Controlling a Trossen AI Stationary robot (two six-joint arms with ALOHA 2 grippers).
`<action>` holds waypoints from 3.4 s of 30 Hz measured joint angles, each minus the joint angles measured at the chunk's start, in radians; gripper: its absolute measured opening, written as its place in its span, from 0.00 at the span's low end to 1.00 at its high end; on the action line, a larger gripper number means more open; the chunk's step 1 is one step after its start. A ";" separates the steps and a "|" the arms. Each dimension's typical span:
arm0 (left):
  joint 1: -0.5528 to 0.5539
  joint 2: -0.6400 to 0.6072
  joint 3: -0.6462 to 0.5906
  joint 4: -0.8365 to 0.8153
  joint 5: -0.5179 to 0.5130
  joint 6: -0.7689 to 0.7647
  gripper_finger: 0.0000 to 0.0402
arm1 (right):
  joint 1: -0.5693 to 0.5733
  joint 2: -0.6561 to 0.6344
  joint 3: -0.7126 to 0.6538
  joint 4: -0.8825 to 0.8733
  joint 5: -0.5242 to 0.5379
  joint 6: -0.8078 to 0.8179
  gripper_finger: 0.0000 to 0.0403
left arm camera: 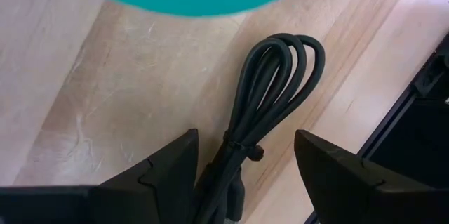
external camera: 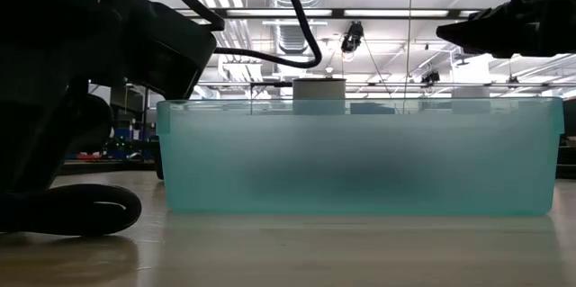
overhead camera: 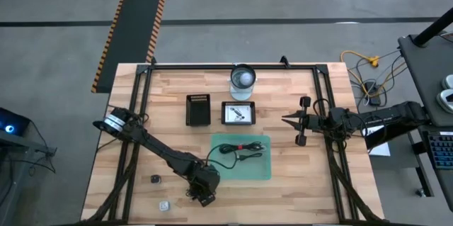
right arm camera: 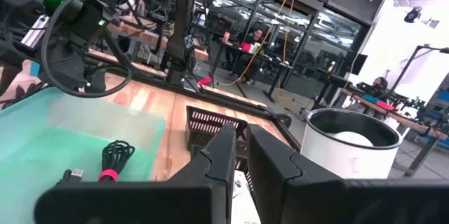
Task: Pick and place items into bin
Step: Put the black charger cable into the green bin, then put the black charger adapter into the left black bin
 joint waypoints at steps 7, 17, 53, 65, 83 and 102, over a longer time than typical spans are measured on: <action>-0.005 0.001 -0.010 -0.002 -0.018 0.007 0.45 | 0.000 0.000 0.000 0.002 0.000 -0.016 0.07; -0.005 0.000 -0.012 0.002 0.023 0.108 0.06 | 0.000 0.000 0.000 0.043 0.000 -0.045 0.07; 0.292 -0.200 0.066 0.046 -0.387 0.622 0.12 | 0.000 0.013 0.000 0.101 0.000 -0.072 0.07; 0.314 -0.198 0.084 -0.018 -0.329 0.459 0.51 | 0.000 0.018 0.000 0.100 -0.001 -0.094 0.07; -0.018 -0.323 0.087 -0.582 -0.187 -0.718 0.53 | 0.000 0.044 0.000 0.103 -0.001 -0.116 0.07; -0.285 -0.348 -0.037 -0.706 -0.185 -1.208 0.53 | 0.000 0.044 0.000 0.105 -0.001 -0.116 0.07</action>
